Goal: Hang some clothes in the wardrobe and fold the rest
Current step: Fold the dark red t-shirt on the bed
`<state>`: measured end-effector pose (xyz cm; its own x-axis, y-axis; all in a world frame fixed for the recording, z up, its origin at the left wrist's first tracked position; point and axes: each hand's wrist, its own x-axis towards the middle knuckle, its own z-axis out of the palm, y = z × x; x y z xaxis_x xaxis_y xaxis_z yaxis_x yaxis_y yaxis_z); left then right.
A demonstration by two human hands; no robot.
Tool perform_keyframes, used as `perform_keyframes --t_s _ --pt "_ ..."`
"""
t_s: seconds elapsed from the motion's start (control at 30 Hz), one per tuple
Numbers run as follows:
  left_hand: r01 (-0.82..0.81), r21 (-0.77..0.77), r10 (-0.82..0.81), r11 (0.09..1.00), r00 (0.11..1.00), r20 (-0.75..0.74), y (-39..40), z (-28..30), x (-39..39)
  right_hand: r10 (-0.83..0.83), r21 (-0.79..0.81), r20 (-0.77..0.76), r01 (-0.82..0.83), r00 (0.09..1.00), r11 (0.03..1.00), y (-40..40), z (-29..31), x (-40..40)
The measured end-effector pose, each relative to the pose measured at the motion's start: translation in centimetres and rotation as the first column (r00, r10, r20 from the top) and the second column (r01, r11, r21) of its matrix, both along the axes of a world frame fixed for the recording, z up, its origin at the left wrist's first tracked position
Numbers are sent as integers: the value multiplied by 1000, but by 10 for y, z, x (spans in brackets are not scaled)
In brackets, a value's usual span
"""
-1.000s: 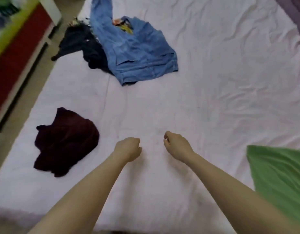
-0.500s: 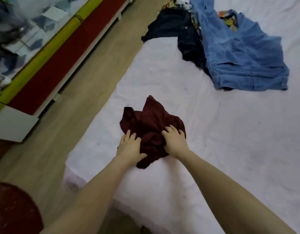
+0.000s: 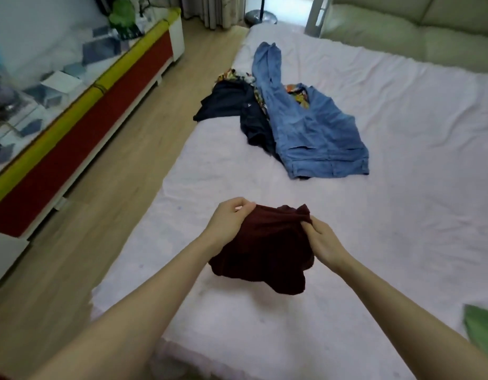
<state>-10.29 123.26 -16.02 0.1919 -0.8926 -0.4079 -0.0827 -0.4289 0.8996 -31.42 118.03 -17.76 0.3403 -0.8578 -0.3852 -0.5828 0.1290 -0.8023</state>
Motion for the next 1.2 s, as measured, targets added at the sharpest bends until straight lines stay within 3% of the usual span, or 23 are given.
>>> perform_keyframes --t_s 0.17,0.23,0.27,0.3,0.37,0.4,0.43,0.47,0.53,0.6,0.7,0.87,1.03,1.13,1.2 --pt "300 -93 -276 949 938 209 -19 106 -72 -108 -261 -92 81 990 962 13 82 -91" --pt "395 -115 -345 912 886 309 -21 131 -85 -122 -285 -86 93 989 954 13 107 -110" --pt "508 -95 -421 856 792 442 -21 148 -95 -161 -284 -50 140 986 949 16 126 -126" --pt "635 -13 -489 773 608 625 -21 163 -106 -202 -313 -38 180 979 933 18 147 -143" --pt "736 266 -500 622 112 859 -19 182 -119 -241 -391 -44 206 969 897 18 175 -165" --pt "713 344 -487 611 -4 873 -21 191 -124 -246 -421 -53 201 968 884 18 188 -175" --pt "691 347 -501 634 25 865 -22 200 -129 -249 -443 -64 196 966 875 19 199 -184" --pt "674 323 -541 665 136 830 -25 209 -133 -266 -458 -75 204 961 865 19 206 -192" --pt "675 206 -626 709 466 626 -31 229 -139 -355 -474 -49 291 934 831 18 216 -204" --pt "682 102 -652 724 628 426 -31 256 -154 -447 -466 -8 392 895 793 18 224 -219" --pt "675 -44 -643 737 719 265 -29 289 -172 -492 -431 37 458 870 777 17 234 -236" --pt "494 -174 -467 852 867 175 -41 314 -175 -445 -491 25 399 895 775 15 261 -248" --pt "392 -222 -371 893 919 132 -49 323 -173 -381 -554 53 345 923 758 12 286 -246" --pt "342 -264 -323 902 940 111 -53 327 -170 -255 -445 84 265 963 855 16 294 -247" --pt "290 -319 -260 902 956 134 -56 327 -167 -115 -321 49 125 992 939 21 297 -247"
